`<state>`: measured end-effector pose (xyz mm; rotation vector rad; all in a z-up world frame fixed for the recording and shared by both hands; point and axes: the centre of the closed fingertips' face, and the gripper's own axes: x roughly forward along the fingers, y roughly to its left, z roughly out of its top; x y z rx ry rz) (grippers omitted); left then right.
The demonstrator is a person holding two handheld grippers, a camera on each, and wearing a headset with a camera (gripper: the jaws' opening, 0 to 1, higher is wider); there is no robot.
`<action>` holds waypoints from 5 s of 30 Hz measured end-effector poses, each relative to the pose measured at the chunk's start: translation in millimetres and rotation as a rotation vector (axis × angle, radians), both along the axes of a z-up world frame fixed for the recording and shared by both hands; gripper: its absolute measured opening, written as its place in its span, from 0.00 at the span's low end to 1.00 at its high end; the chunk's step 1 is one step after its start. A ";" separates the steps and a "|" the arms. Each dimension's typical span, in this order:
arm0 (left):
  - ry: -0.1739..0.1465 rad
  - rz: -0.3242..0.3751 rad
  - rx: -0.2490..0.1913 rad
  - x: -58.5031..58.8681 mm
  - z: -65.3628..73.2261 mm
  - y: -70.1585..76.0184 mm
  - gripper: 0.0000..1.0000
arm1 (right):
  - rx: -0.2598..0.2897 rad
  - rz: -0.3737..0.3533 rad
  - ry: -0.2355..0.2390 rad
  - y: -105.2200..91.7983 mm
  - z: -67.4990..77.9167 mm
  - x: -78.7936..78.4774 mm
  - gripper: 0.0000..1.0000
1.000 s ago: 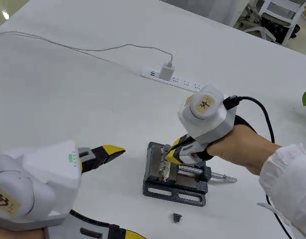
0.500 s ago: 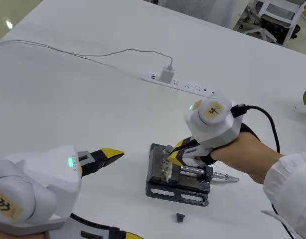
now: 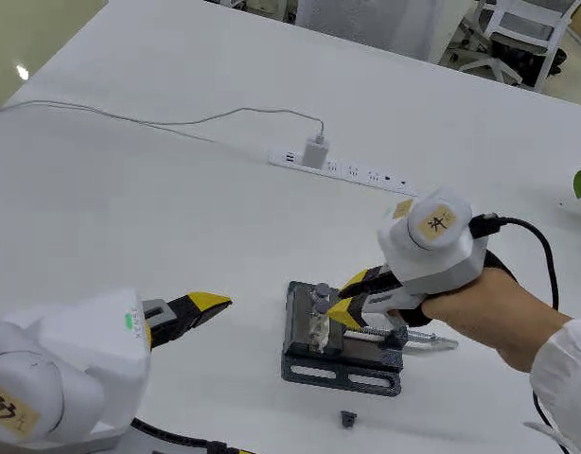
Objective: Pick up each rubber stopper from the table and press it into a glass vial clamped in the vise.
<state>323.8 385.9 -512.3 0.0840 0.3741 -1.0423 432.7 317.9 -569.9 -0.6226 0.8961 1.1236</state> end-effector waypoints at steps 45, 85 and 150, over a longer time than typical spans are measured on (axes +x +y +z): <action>-0.030 -0.023 0.086 -9.0 13.2 -8.3 0.99 | 0.326 -0.086 -0.108 -85.5 38.7 -79.6 0.71; -0.017 -0.031 0.089 -8.2 11.7 -12.7 0.98 | 0.240 0.052 -0.078 -80.2 -17.9 -102.9 0.26; 0.018 -0.022 0.062 -1.6 3.6 -16.3 0.95 | 0.044 0.261 -0.054 -47.9 -74.9 -92.7 0.00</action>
